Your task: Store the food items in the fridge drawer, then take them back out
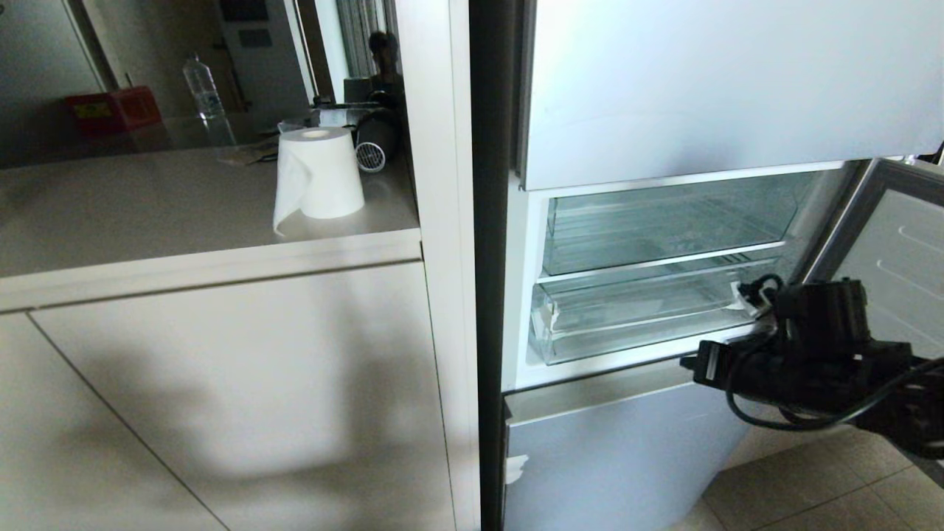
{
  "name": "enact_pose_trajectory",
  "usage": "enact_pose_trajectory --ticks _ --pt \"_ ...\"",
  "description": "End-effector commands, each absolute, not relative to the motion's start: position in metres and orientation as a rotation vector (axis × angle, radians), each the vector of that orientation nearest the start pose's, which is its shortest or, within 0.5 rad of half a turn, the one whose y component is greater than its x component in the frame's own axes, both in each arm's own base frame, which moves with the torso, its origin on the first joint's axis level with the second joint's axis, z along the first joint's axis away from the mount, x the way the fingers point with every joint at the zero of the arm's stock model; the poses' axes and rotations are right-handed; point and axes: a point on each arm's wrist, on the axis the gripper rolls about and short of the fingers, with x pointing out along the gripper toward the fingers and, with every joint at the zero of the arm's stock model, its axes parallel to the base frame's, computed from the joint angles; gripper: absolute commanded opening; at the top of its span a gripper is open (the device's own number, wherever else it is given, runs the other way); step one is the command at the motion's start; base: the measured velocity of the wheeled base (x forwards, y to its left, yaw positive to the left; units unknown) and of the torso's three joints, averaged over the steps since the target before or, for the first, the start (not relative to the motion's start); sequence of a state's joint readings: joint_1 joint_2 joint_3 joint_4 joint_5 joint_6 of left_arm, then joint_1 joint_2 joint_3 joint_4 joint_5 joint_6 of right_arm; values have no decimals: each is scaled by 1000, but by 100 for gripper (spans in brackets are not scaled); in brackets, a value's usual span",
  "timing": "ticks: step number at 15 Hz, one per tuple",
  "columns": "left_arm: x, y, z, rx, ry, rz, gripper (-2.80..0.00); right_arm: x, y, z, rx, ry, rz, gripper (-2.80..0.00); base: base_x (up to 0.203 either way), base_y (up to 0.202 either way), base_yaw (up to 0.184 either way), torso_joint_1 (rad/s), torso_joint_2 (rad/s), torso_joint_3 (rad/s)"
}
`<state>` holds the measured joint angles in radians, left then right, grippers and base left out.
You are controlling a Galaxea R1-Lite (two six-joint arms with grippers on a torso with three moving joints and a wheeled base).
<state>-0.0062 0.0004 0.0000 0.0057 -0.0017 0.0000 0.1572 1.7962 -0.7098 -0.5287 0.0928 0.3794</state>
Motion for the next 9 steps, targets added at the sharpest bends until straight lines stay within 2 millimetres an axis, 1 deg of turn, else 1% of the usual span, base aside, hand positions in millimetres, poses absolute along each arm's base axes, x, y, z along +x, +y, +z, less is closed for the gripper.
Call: enact_pose_trajectory --ticks 1,2,4,7,9 --pt "-23 0 75 0 6 -8 -280 327 54 94 345 650 124 -280 0 0 0 0 0 0" --pt "-23 0 75 0 6 -8 -280 339 56 91 341 645 126 -280 0 0 0 0 0 0" --pt "-23 0 75 0 6 -8 -280 356 59 85 330 637 132 -280 0 0 0 0 0 0" --pt "-23 0 75 0 6 -8 -280 385 65 83 343 596 141 -280 0 0 0 0 0 0" --pt "-23 0 75 0 6 -8 -280 397 75 83 362 573 161 -280 0 0 0 0 0 0"
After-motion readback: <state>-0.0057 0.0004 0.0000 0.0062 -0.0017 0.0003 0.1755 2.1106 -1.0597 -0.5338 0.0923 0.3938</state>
